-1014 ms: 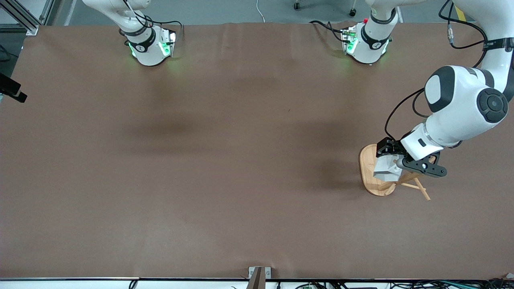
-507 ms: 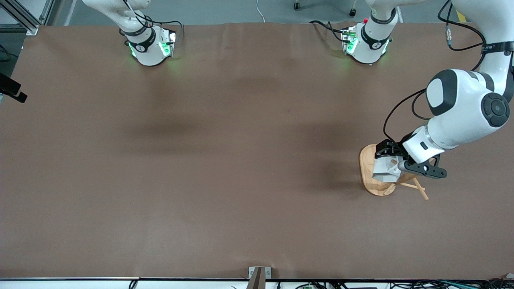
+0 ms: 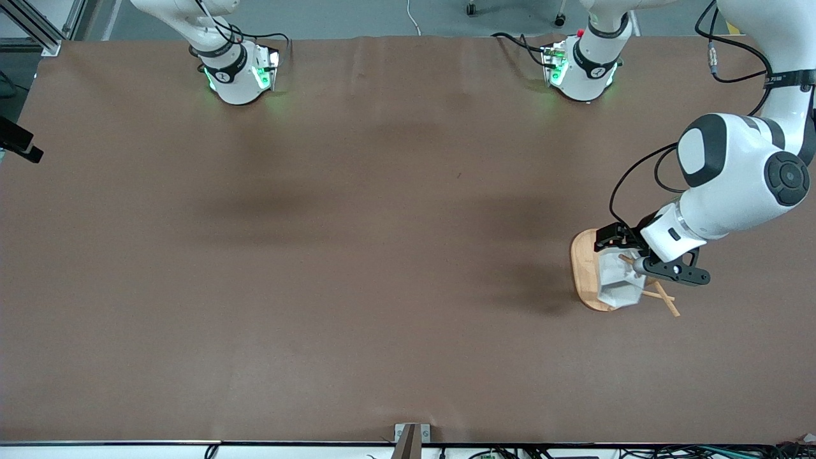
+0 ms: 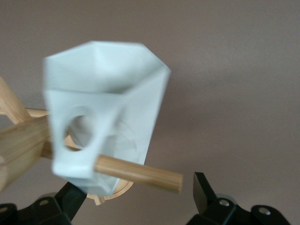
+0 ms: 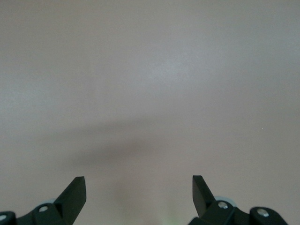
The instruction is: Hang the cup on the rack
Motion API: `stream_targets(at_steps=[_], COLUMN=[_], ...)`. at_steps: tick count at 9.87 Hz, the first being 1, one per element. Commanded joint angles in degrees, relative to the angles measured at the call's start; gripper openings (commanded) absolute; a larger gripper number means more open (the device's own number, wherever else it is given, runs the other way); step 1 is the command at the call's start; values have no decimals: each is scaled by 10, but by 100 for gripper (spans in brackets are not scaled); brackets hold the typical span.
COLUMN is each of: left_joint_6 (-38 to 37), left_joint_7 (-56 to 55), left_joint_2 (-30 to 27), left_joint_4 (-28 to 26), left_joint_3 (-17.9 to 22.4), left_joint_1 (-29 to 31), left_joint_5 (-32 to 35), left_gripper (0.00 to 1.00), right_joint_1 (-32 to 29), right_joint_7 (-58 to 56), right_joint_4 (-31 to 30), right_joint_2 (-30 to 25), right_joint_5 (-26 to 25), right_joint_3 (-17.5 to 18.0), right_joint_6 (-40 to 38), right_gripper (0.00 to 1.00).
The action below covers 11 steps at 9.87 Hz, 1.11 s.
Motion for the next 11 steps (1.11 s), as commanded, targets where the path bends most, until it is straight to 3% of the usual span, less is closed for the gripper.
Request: stream_targets(at_steps=[1, 5, 6, 7, 8, 9, 11], left_joint_6=[-4, -102, -134, -181, -228, -287, -336], left_joint_7=[-2, -90, -91, -91, -88, -81, -81], left_joint_2=[0, -105, -138, -163, -170, -170, -190], left_joint_4=[8, 10, 12, 37, 66, 106, 121], left_joint_3=[8, 7, 8, 7, 8, 28, 66], left_joint_1=[-11, -21, -21, -27, -34, -43, -69], left_joint_5=[-3, 0, 20, 80, 96, 94, 87], left_gripper=[100, 100, 100, 100, 100, 100, 100], right_joint_1=[-5, -6, -6, -4, -3, -2, 1], right_joint_7=[1, -1, -1, -2, -2, -2, -5], right_joint_4=[-9, -10, -10, -10, -10, -10, -10], right_joint_2=[-9, -8, -9, -9, -9, -9, -8], right_joint_5=[-7, -7, -7, -7, -7, -7, -7], right_joint_3=[4, 3, 3, -1, -1, -2, -9], right_joint_6=[0, 0, 0, -1, -1, -1, -1], right_gripper=[100, 100, 100, 100, 100, 100, 100])
